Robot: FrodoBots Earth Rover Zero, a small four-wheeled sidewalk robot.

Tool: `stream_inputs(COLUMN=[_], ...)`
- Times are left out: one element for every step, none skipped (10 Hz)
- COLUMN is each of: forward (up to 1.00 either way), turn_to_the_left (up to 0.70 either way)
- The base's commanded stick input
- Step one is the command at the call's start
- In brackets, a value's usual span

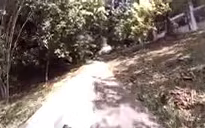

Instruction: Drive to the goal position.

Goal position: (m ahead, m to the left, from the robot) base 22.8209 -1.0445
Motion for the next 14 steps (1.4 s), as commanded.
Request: stream_inputs(forward=[0.70, 0.70, 0.70, 0.70, 0.70, 0.70, 0.70, 0.70, 0.70, 0.70, 0.70, 0.70, 0.70, 0.70], turn_to_the_left=[0.00, 0.00, 0.00, 0.00, 0.00, 0.00, 0.00, 0.00, 0.00, 0.00, 0.00, 0.00, 0.00, 0.00])
